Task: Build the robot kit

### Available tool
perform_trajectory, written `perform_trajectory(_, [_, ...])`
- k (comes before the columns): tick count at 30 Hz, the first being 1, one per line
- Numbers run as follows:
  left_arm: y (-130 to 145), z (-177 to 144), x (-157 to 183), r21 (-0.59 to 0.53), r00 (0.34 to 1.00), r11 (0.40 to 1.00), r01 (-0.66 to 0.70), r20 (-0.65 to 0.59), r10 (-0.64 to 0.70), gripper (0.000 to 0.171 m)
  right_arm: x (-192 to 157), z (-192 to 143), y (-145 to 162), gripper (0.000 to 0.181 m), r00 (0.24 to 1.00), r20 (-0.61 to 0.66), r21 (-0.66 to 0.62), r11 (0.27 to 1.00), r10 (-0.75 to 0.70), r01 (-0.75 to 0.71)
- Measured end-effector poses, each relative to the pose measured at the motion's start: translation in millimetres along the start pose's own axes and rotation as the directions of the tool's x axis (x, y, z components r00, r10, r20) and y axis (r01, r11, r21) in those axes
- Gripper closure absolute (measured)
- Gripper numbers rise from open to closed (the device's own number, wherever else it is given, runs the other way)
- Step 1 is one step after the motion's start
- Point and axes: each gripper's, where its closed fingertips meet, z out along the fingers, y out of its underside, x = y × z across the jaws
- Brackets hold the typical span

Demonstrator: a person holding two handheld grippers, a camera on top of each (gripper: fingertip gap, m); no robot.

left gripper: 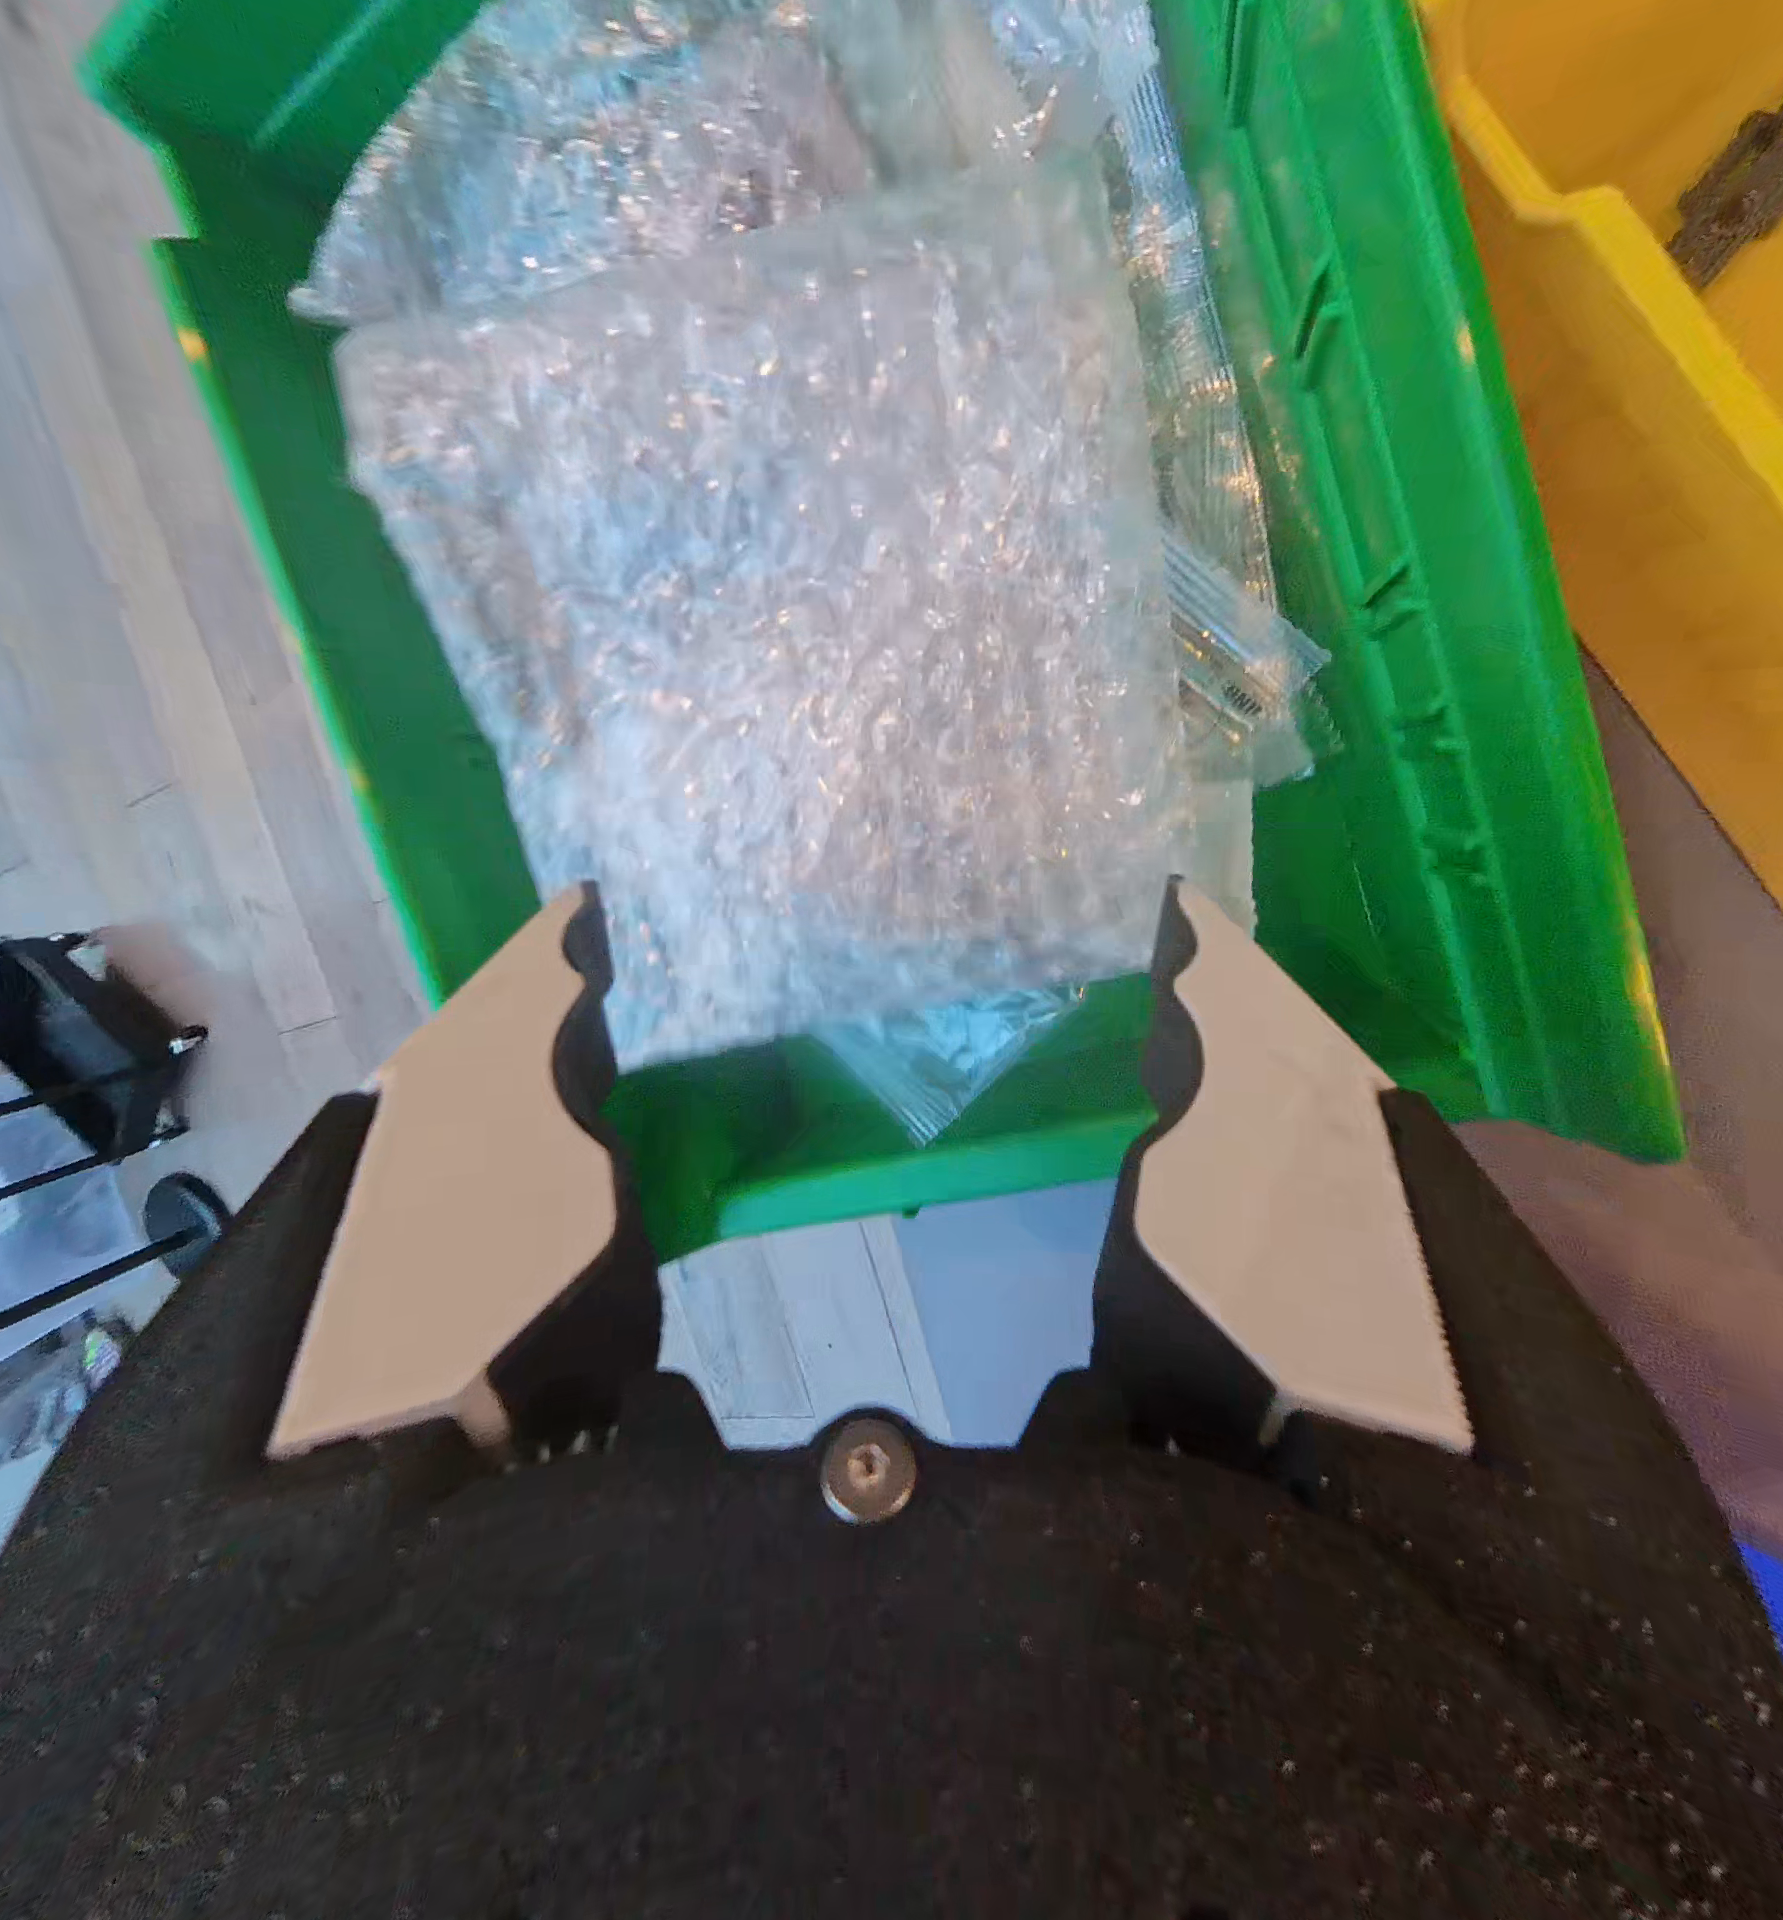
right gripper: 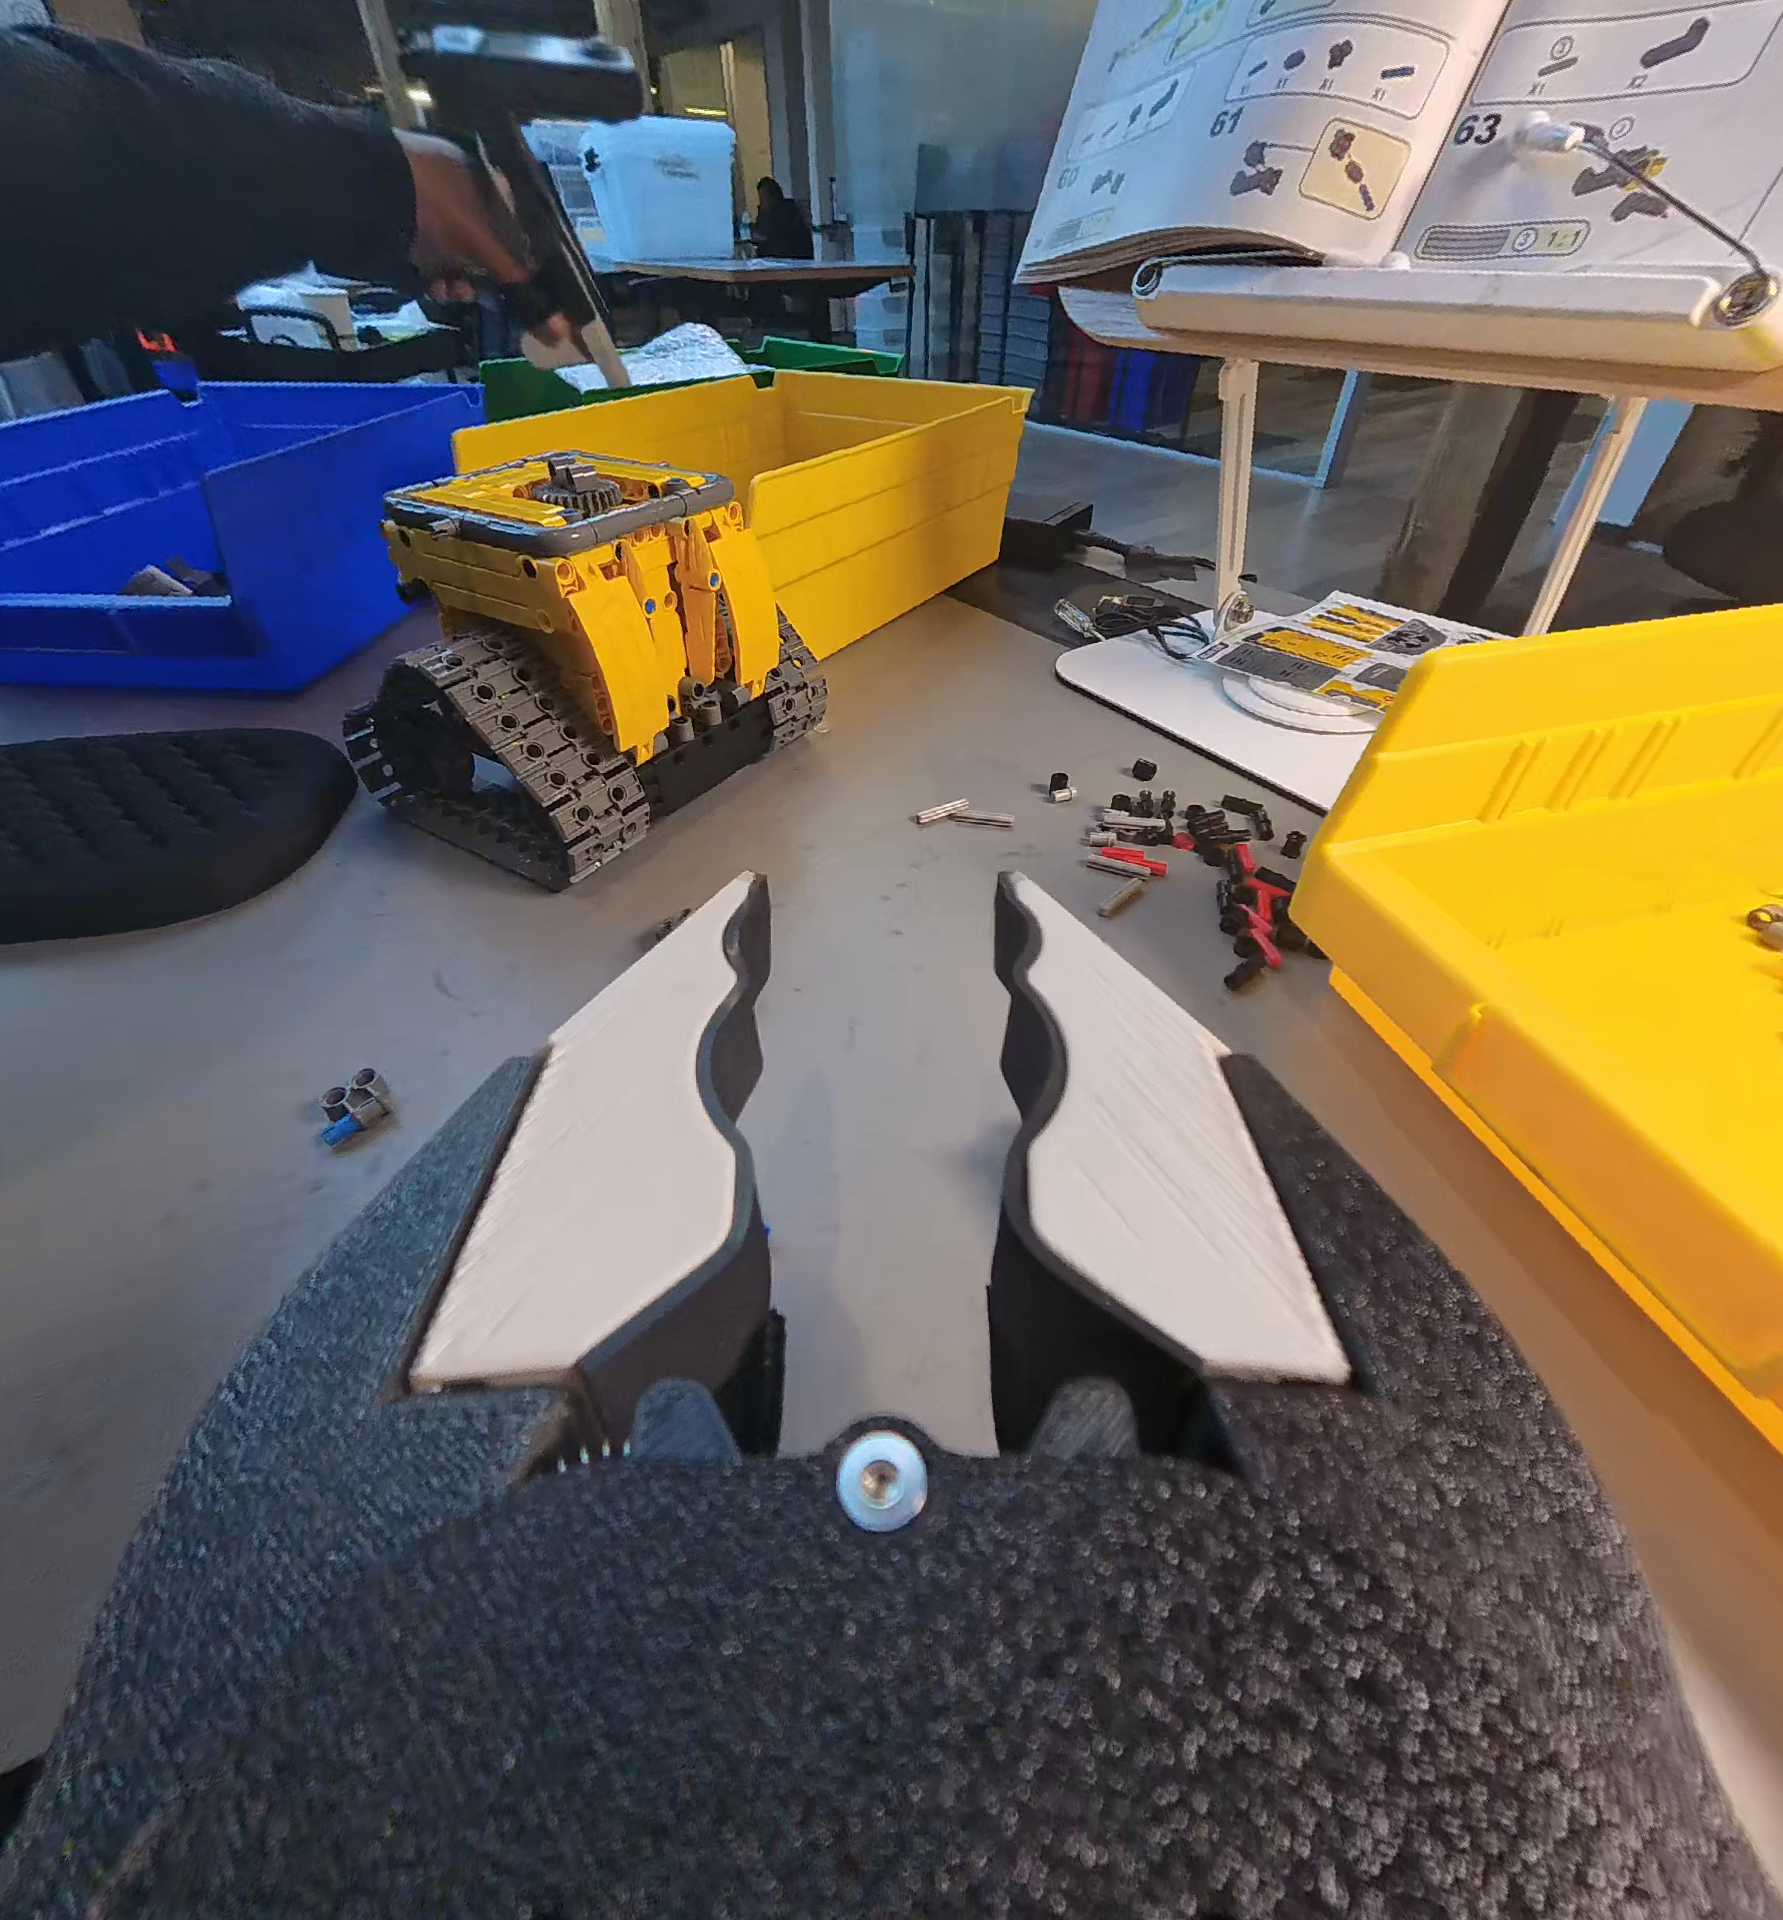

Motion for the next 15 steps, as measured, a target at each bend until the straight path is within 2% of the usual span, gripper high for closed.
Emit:
perform_trajectory(2, [0, 25, 8, -0.04, 0.998, 0.999, -0.032, -0.05, 0.03, 0.057, 5, -1, 0, 0.138, 1.0, -0.021, 0.001, 1.0, 0.016, -0.016])
perform_trajectory(4, [8, 52, 15, -0.114, 0.994, 0.989, -0.096, -0.057, 0.09, 0.059, 9, 0, 2, 0.138, 0.999, -0.04, -0.009, 0.999, 0.034, -0.034])
perform_trajectory(6, [17, 71, 21, -0.167, 0.987, 0.974, -0.152, -0.071, 0.141, 0.078, 11, 1, 5, 0.139, 0.997, -0.059, -0.029, 0.999, 0.042, -0.044])
perform_trajectory(7, [13, 72, 27, -0.143, 0.983, 0.976, -0.164, -0.112, 0.149, 0.092, 12, 2, 7, 0.139, 0.997, -0.068, -0.04, 0.998, 0.039, -0.042])
perform_trajectory(9, [1, 67, 22, -0.068, 0.982, 0.983, -0.168, -0.103, 0.161, 0.142, 12, 3, 10, 0.139, 0.996, -0.083, -0.064, 0.997, 0.027, -0.032])
perform_trajectory(10, [-4, 60, 21, -0.031, 0.98, 0.987, -0.159, -0.129, 0.154, 0.159, 12, 4, 11, 0.139, 0.996, -0.087, -0.077, 0.997, 0.018, -0.025])
perform_trajectory(15, [-22, 11, -12, 0.086, 0.981, 0.994, -0.074, -0.17, 0.088, 0.166, 10, 8, 18, 0.14, 0.994, -0.107, -0.133, 0.991, -0.025, 0.011])
